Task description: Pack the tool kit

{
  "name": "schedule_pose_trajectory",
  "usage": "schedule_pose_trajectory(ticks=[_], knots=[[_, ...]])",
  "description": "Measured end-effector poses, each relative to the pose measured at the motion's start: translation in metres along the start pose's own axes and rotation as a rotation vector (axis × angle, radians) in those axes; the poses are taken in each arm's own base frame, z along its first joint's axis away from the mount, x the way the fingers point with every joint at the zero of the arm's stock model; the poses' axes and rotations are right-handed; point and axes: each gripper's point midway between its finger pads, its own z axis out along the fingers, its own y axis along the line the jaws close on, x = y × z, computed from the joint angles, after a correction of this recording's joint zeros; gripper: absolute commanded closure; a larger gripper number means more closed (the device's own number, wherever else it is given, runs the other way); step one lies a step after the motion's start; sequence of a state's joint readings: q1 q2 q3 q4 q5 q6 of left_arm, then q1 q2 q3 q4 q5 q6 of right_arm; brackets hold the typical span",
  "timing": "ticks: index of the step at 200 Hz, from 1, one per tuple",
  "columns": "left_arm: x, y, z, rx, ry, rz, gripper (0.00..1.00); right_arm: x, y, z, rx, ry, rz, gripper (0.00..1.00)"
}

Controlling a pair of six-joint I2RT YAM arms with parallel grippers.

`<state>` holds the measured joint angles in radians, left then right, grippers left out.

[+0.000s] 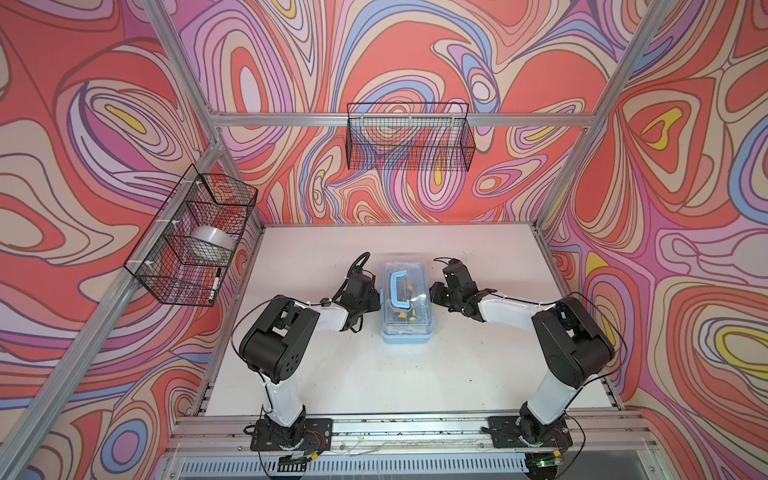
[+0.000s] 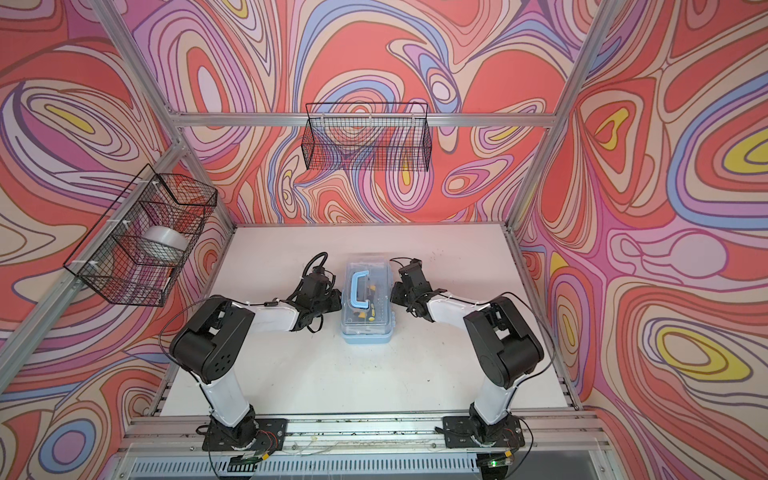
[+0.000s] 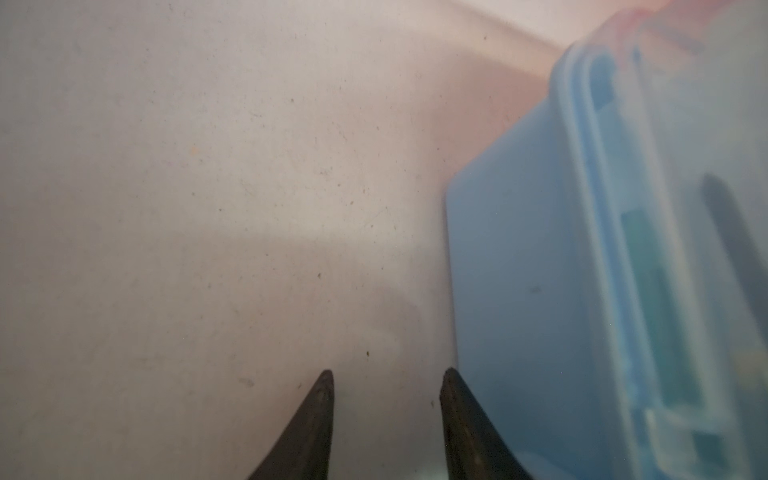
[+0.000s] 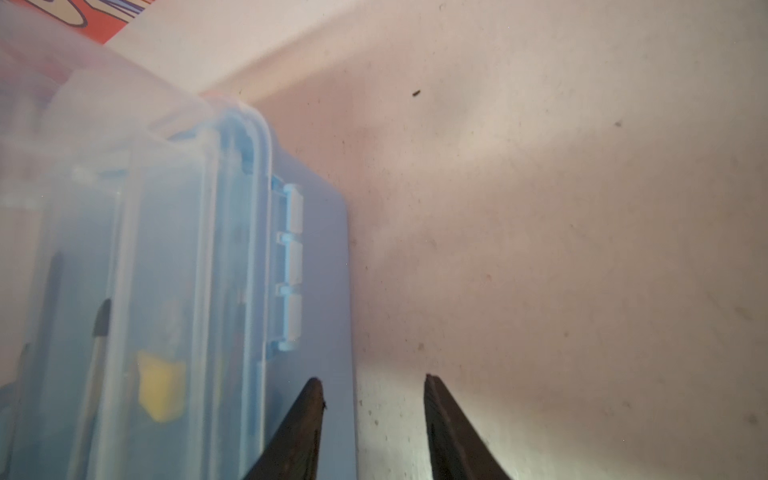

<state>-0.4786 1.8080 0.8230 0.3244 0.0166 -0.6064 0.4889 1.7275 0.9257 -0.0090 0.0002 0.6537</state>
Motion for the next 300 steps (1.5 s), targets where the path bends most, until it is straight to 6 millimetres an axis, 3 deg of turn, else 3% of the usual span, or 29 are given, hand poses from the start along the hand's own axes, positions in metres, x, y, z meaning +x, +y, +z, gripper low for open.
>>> schedule_pose_trajectory(ticks=[59,102,141,175,227,272,300], knots=[[0.001,0.001,-0.002,-0.006,0.006,-0.004,0.56,0.011,-0.007,-0.005,0.046,0.018,-0.020,0.56],[-0.007,-0.006,-0.017,0.004,-0.009,0.001,0.54,0.017,-0.009,-0.013,0.055,0.036,-0.037,0.53],[-0.023,-0.026,-0.047,0.045,-0.076,0.016,0.51,0.012,-0.010,-0.034,0.035,0.024,-0.041,0.53],[-0.043,-0.044,-0.076,0.097,-0.152,0.026,0.50,-0.010,-0.008,-0.053,0.006,-0.039,-0.043,0.52],[-0.054,-0.036,-0.103,0.066,-0.217,0.020,0.47,-0.022,-0.019,-0.058,0.048,-0.058,-0.071,0.52],[-0.066,-0.019,-0.141,0.010,-0.341,0.031,0.36,-0.048,-0.016,-0.084,0.084,-0.155,-0.137,0.29],[-0.066,0.007,-0.159,-0.075,-0.441,0.050,0.01,-0.066,-0.024,-0.114,0.139,-0.276,-0.170,0.22]])
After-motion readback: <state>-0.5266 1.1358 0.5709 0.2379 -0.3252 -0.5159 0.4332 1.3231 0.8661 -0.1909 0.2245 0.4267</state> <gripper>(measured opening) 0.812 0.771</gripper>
